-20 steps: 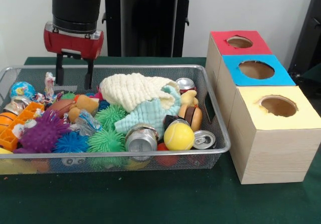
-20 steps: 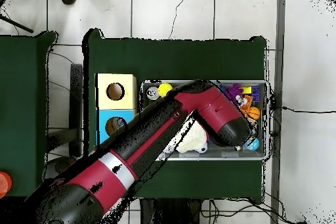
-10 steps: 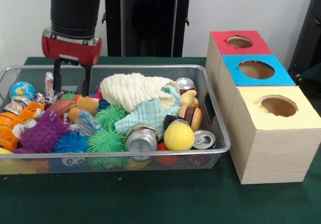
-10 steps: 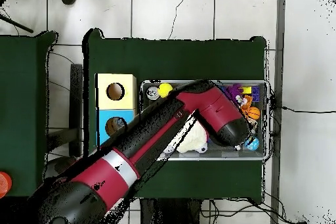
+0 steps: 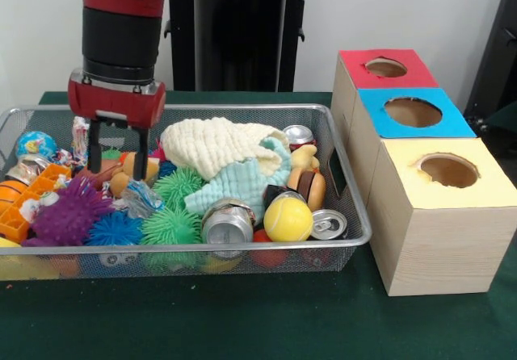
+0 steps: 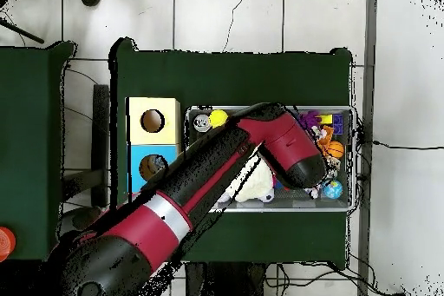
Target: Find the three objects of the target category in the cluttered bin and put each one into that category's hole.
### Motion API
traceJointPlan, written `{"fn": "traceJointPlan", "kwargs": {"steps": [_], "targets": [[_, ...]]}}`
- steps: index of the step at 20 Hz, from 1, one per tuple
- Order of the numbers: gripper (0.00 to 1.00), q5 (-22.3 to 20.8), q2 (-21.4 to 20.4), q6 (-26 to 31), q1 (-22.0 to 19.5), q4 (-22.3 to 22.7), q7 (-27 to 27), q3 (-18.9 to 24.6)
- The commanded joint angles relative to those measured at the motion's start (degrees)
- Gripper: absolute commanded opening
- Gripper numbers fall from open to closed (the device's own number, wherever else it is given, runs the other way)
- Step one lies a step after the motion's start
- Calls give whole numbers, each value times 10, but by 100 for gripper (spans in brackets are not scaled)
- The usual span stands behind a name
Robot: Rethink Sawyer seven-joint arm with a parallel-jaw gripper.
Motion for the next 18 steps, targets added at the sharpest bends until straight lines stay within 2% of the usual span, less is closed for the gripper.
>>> {"fn": "traceJointPlan", "kwargs": {"steps": [1,4,5,6,8,10,11,13,15,18], "targets": [[100,51,10,24,-10,-53,15,100],[100,45,14,11,-4,-52,43,88],[100,38,21,6,2,-49,95,73],[100,37,23,6,5,-45,119,66],[100,9,50,-15,15,-44,223,29],[100,-5,77,-27,24,-29,355,-9],[100,96,129,-73,16,4,377,-99],[100,184,185,-128,-1,47,391,-183],[100,211,205,-148,-9,62,395,-213],[100,234,223,-158,-16,66,398,-231]]}}
